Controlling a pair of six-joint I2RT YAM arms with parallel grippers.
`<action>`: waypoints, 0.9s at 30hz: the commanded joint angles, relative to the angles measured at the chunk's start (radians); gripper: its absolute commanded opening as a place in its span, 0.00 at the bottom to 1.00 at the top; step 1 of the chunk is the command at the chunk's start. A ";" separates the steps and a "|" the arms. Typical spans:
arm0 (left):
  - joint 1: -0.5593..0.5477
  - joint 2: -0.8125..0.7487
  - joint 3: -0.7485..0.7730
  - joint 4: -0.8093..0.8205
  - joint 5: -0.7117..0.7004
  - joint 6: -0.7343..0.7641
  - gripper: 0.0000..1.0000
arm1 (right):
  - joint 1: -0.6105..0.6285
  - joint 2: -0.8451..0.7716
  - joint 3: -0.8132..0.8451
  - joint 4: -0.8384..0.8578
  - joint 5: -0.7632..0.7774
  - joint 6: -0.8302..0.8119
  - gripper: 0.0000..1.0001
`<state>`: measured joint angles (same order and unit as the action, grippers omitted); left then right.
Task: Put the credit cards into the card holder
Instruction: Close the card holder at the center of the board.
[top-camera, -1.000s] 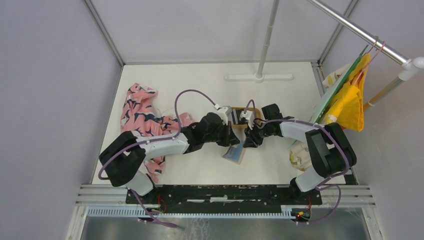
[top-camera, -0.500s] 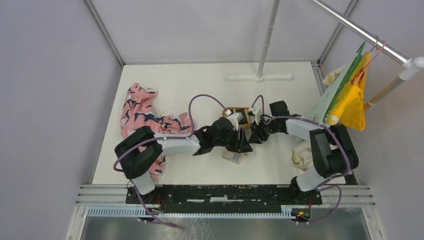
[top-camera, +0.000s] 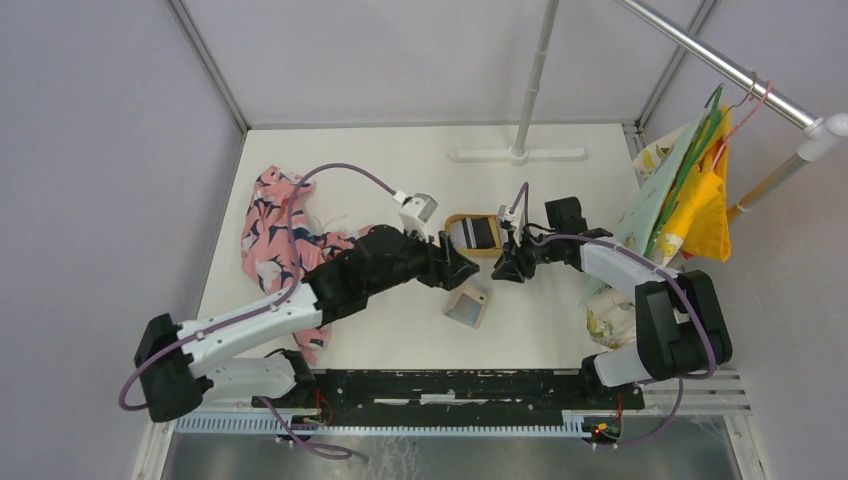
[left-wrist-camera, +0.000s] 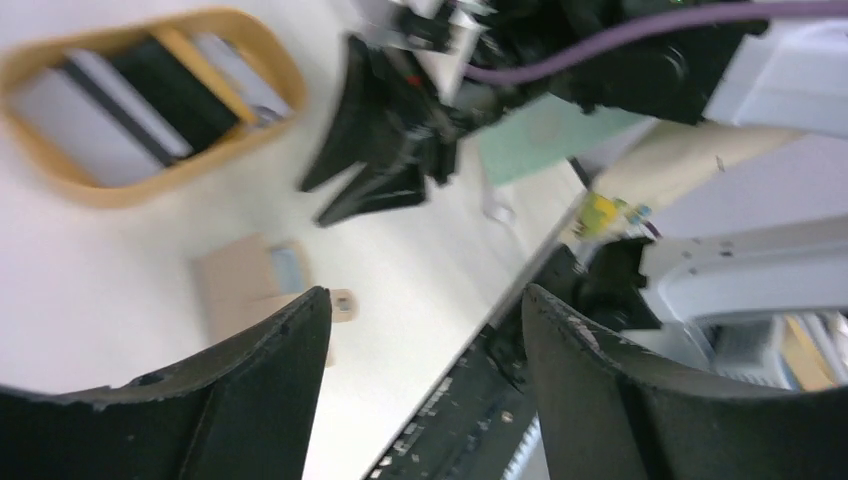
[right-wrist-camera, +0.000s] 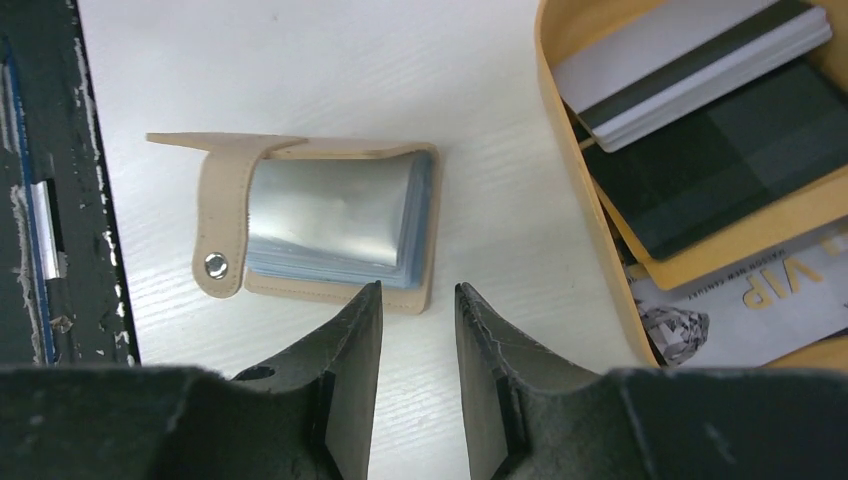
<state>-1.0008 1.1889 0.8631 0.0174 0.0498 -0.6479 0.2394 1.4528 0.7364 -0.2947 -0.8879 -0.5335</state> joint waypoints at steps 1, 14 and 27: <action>0.053 -0.085 -0.100 -0.194 -0.294 0.089 0.70 | -0.001 -0.044 0.003 0.028 -0.102 -0.041 0.38; 0.081 0.301 -0.065 0.040 -0.023 0.060 0.44 | 0.011 -0.092 -0.035 0.062 -0.288 -0.056 0.38; -0.020 0.449 -0.013 -0.009 -0.119 -0.002 0.58 | 0.124 -0.012 -0.033 0.080 -0.112 0.004 0.27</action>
<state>-1.0027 1.6066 0.7944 0.0013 -0.0166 -0.6235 0.3534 1.4216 0.6849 -0.1955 -1.1053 -0.4934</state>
